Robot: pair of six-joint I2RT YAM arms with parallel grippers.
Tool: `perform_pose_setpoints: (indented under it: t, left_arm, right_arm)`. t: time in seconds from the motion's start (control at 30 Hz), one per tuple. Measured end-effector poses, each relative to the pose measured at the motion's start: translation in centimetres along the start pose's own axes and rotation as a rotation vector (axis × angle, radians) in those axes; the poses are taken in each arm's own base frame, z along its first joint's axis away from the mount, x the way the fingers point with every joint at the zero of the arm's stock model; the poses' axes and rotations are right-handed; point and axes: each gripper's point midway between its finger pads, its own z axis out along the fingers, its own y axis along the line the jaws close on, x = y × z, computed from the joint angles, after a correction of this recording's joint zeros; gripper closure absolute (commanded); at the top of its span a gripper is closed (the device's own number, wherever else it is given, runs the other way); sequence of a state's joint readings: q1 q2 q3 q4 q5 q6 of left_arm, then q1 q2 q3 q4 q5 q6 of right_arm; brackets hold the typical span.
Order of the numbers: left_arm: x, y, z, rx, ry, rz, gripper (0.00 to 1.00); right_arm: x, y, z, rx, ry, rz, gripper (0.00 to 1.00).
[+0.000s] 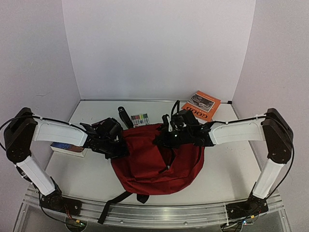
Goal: Pack the student bag
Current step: Adjust the student bag at the center of the board, then pick up the stationery from the center of the board.
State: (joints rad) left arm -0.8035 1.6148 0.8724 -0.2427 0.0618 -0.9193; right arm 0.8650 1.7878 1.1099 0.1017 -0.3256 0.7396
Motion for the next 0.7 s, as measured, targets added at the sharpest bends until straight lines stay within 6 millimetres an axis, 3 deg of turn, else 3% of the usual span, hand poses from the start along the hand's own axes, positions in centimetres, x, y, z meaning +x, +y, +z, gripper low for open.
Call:
perform_pose_setpoints:
  t: [0.1,0.2,0.3,0.4,0.53,0.7]
  left_arm:
    - [-0.6,-0.6,-2.3,0.025,-0.036,0.015,0.46]
    - [-1.7,-1.4,-5.5,0.061,-0.099,0.027,0.29]
    - [-3.2,-1.4,-8.5,0.084,-0.172,0.026,0.22]
    - [-5.9,0.1,-10.5,0.087,-0.245,-0.020,0.17]
    - [-9.5,2.9,-11.3,0.085,-0.298,-0.093,0.14]
    - [-13.6,4.5,-9.2,0.101,-0.270,-0.150,0.15]
  right_arm:
    - [-0.1,0.0,0.0,0.000,-0.004,0.011,0.92]
    - [-0.2,-0.1,0.0,0.006,-0.009,0.021,0.77]
    - [-0.4,-0.2,-0.1,0.014,-0.022,0.028,0.60]
    - [-0.7,-0.3,-0.6,0.024,-0.042,0.034,0.41]
    - [-1.4,0.1,-1.7,0.027,-0.081,0.027,0.26]
    - [-2.2,0.4,-3.2,0.034,-0.125,0.018,0.15]
